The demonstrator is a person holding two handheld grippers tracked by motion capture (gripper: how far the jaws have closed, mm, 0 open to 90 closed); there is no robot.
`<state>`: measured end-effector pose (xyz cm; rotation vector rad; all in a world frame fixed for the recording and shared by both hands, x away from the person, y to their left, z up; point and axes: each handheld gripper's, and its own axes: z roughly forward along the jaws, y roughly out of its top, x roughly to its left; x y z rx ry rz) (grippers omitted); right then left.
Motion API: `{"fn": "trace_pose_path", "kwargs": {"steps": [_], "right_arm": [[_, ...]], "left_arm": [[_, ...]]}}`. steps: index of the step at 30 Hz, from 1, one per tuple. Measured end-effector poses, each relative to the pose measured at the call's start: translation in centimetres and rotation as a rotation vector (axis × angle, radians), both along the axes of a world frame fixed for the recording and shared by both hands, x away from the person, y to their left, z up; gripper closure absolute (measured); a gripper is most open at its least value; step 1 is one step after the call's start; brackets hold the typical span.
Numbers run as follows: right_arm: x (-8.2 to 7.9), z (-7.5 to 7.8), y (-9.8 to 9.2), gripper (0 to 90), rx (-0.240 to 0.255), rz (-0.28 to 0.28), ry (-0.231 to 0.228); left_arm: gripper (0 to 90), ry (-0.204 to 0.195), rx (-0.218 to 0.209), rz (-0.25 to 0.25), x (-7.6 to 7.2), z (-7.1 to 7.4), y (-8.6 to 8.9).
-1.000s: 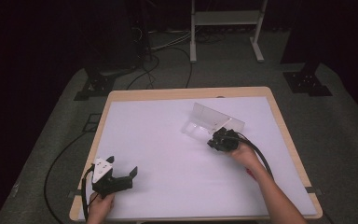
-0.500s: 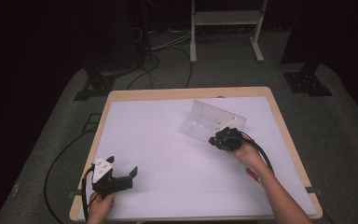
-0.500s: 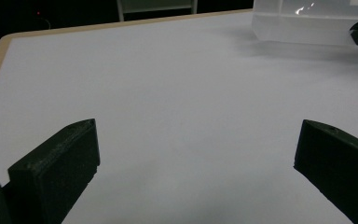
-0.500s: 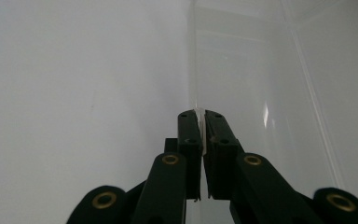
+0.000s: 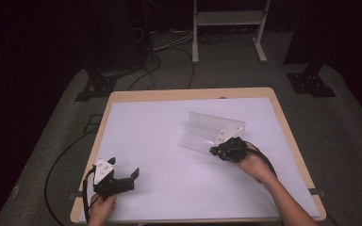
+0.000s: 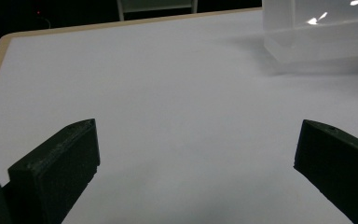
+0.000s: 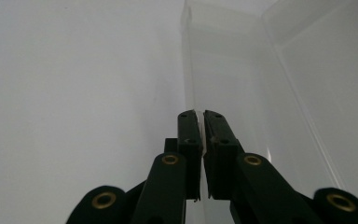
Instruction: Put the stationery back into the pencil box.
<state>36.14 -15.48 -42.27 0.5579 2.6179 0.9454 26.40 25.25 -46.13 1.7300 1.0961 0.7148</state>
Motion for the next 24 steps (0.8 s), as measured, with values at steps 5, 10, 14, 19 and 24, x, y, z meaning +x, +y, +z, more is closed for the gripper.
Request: {"fn": "trace_pose_path", "kwargs": {"steps": [5,10,14,19,24], "right_arm": [[-1.2,0.0,0.1,86.1,0.023,0.033,0.014],[-2.0,-0.7,0.2,86.4,0.012,0.036,0.003],[-2.6,-0.8,0.0,86.4,0.046,0.041,0.013],[-3.4,-1.1,-0.2,86.4,0.073,0.047,0.015],[-3.7,-1.6,-0.5,86.4,0.092,0.045,0.046]], "left_arm": [[0.0,-0.001,0.003,0.000,0.0,0.0,-0.1],[0.0,-0.002,0.002,0.001,0.0,0.0,0.0],[0.0,0.001,0.001,-0.001,0.0,0.0,0.0],[0.0,-0.003,0.002,-0.001,0.0,0.0,-0.1],[0.0,-0.003,0.002,0.000,0.0,0.0,-0.1]]}}
